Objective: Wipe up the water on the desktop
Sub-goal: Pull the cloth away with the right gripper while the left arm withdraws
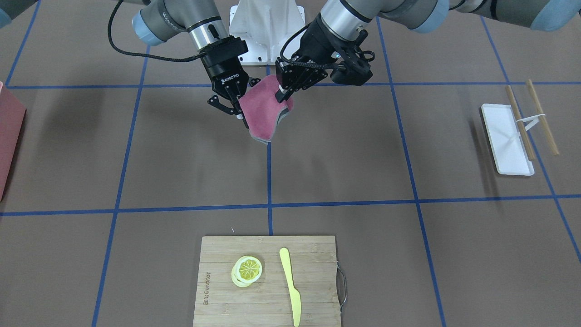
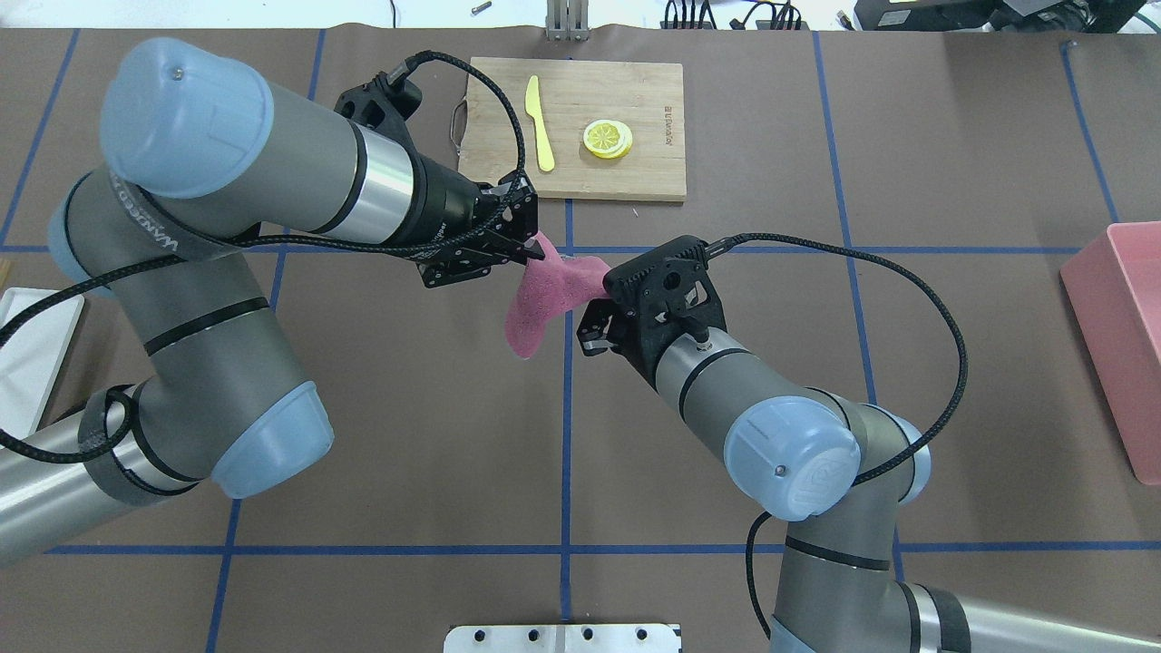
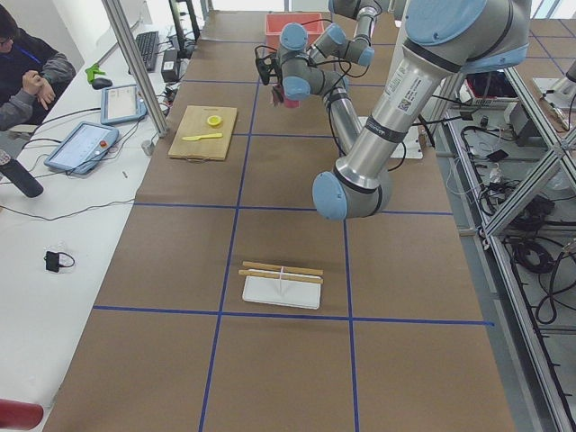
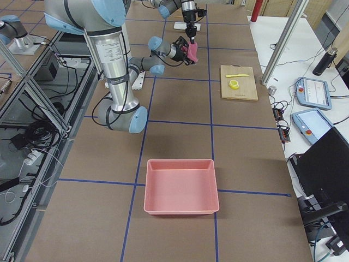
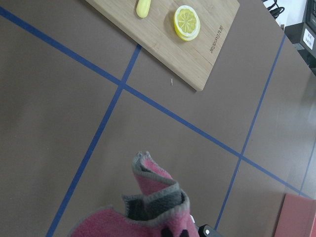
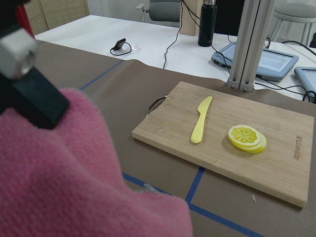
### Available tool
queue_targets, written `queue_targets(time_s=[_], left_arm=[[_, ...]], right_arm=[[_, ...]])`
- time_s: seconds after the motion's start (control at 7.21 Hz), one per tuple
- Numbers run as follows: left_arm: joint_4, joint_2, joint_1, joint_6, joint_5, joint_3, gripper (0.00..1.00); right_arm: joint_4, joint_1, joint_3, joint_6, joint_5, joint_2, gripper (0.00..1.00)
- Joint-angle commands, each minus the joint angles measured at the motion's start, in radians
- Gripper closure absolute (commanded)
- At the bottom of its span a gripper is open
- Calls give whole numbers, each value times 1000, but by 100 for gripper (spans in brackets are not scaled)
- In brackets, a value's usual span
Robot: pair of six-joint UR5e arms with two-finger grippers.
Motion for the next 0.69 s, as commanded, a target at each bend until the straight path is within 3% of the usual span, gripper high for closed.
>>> queue_targets(time_s=[0.0,0.56], left_arm=[[2,52,-81,150,-6,0,2],[9,250,-322,590,-61,4,2]], right_arm=[[1,23,16,0,3,5,100],[-5,106,15,-8,24,-7,100]])
